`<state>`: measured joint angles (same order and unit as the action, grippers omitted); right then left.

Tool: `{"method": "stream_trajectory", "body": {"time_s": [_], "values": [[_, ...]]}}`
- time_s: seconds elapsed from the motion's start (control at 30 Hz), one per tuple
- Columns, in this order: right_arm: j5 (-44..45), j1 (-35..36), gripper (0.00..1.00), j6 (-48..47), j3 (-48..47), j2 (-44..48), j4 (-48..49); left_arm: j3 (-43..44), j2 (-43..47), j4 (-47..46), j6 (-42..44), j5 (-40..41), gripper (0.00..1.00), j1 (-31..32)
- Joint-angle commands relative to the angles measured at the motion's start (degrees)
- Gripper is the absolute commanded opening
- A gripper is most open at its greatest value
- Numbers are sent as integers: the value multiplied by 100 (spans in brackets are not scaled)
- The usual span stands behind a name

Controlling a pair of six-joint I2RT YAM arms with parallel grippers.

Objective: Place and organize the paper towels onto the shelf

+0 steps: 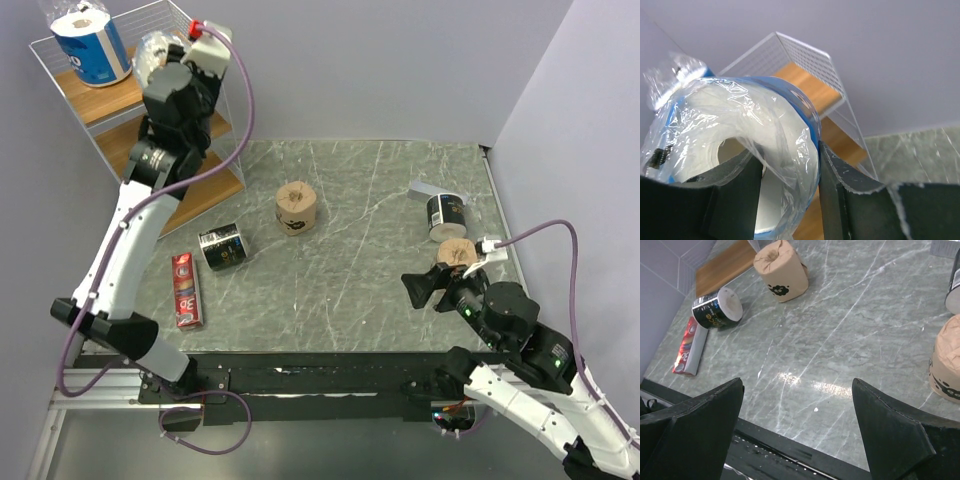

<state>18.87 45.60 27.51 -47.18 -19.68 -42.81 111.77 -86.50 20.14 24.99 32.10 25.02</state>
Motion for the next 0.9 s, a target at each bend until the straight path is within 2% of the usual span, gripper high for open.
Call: {"method": "stream_trajectory", "body": {"time_s": [0.0, 0.4, 0.6, 0.7, 0.87], "values": [[125, -8, 96, -114, -458, -211, 45, 862, -348, -547, 348, -687, 31, -286], [143, 1, 96, -211, -863, -273, -70, 1690, -1105, -608, 401, -960, 32, -726], [187, -8, 96, -281, -854, -124, -35, 1769, -1325, -740, 445, -1039, 36, -849], [204, 1, 96, -299, -933, -141, -70, 1919, -1466, -766, 445, -1065, 41, -928], [213, -8, 96, -290, -934, -106, -61, 2051, -1615, -933, 357, -1170, 56, -1069]]}}
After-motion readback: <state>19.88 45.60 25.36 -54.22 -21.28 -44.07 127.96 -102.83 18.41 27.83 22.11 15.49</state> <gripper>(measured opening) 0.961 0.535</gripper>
